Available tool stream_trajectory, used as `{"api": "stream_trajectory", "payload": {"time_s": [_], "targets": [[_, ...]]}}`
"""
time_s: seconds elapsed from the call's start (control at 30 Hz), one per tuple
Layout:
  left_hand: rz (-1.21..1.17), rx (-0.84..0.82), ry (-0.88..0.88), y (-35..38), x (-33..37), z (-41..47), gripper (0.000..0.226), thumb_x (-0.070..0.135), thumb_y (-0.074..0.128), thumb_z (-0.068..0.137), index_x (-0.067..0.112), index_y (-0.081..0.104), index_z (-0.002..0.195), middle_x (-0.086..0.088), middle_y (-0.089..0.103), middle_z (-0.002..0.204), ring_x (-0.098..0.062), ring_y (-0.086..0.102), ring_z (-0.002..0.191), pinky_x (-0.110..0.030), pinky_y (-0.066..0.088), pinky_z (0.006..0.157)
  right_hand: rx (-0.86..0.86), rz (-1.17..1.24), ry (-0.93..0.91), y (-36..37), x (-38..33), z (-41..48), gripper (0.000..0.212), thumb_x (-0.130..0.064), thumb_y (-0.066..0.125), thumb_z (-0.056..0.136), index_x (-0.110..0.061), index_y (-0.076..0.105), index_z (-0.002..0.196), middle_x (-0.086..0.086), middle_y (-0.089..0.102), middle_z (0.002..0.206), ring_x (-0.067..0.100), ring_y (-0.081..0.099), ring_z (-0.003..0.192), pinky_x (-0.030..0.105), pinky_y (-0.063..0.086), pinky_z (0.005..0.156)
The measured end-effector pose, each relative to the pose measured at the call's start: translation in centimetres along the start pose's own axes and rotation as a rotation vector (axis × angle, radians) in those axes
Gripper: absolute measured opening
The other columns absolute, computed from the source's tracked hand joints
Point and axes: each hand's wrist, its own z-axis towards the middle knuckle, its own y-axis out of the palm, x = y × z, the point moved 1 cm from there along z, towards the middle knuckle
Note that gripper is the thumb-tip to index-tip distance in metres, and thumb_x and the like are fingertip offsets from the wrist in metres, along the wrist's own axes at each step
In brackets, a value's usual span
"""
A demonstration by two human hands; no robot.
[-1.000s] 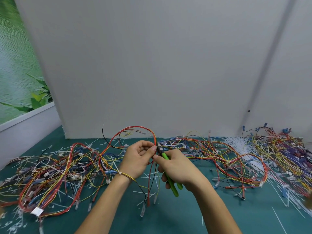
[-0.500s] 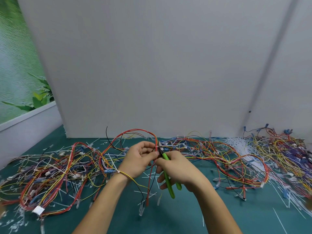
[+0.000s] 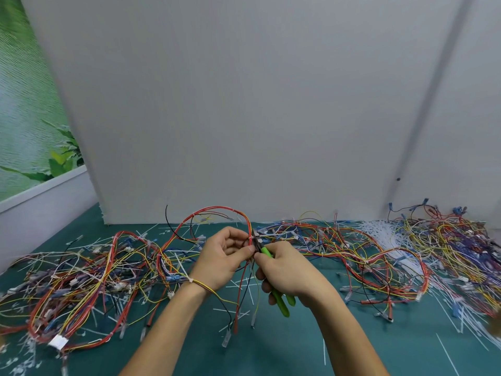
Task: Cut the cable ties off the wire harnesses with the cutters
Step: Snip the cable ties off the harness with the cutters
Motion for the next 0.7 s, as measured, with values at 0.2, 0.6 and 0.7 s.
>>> {"api": "stream_trajectory", "payload": {"time_s": [0.2,0.6,0.7], "targets": [[0.039,0.006,0.009,-0.13,-0.02,-0.05,0.022,-0.001,0.074,0.086,0.011,0.064,0.101,-0.007,0.071,0.094,-0.011,0.068,0.084,-0.019,0.055,0.075,-0.007,0.036,0.000,0.09,0.08,0.04,0.028,-0.026,0.047,0.108,-0.002,0.060,0.101,0.008,0.062,0.078,0.012,0.059,0.051,0.033,0.058,0.049],[0.089,0.045,0.033,-0.38,-0.28,0.18,0.022,0.003,0.076,0.085,0.016,0.066,0.100,-0.003,0.072,0.094,-0.012,0.069,0.089,-0.021,0.056,0.081,-0.026,0.017,-0.005,0.02,0.25,0.15,0.026,-0.032,0.053,0.105,-0.009,0.062,0.097,0.010,0.067,0.086,0.017,0.066,0.063,0.042,0.065,0.062],[0.094,0.031,0.038,-0.42,-0.20,0.13,0.023,0.003,0.077,0.085,0.017,0.066,0.100,-0.002,0.072,0.093,-0.007,0.069,0.086,-0.021,0.056,0.082,-0.005,0.004,-0.015,-0.01,0.25,0.23,0.026,-0.030,0.051,0.106,-0.009,0.060,0.093,0.010,0.064,0.083,0.015,0.063,0.057,0.037,0.062,0.055]]}}
